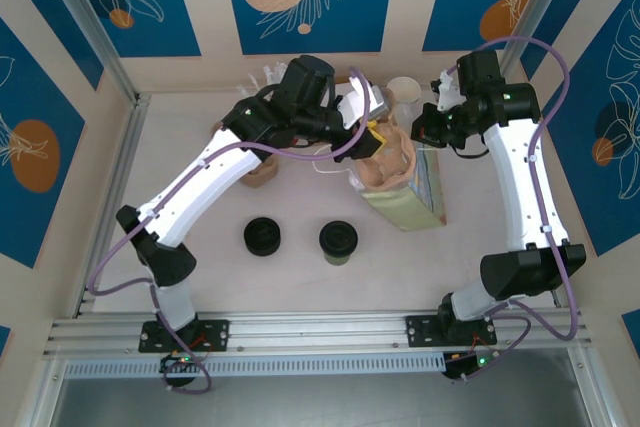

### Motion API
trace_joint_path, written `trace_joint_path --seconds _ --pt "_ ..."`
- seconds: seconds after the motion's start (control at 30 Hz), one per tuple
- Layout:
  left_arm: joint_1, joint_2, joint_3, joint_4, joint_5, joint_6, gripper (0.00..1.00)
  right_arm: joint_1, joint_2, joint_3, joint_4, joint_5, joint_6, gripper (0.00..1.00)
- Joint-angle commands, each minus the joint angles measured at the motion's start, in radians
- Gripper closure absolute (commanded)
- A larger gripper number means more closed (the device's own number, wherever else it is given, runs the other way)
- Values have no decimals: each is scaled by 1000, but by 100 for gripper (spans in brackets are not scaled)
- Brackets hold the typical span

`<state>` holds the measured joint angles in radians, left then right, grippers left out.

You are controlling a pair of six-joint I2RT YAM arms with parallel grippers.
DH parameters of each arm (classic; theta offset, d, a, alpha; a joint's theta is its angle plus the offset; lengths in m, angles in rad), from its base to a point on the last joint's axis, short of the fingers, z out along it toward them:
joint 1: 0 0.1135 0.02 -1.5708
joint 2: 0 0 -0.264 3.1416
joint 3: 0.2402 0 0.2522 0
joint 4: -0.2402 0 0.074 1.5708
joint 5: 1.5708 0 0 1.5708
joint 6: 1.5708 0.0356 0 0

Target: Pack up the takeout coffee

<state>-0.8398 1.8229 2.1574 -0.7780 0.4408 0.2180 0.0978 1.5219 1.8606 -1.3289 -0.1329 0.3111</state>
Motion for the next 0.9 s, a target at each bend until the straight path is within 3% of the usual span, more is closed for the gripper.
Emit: trace_joint_path --seconds 0.0,0.4,0.87 --pt "8 21 11 -24 38 0 68 -3 -33 5 -58 -60 -36 100" --pt "16 106 34 -74 30 -1 67 -10 -50 -53 -64 -76 -61 100" --pt "16 161 -4 -80 123 -2 68 8 -65 -108 -30 5 -93 100"
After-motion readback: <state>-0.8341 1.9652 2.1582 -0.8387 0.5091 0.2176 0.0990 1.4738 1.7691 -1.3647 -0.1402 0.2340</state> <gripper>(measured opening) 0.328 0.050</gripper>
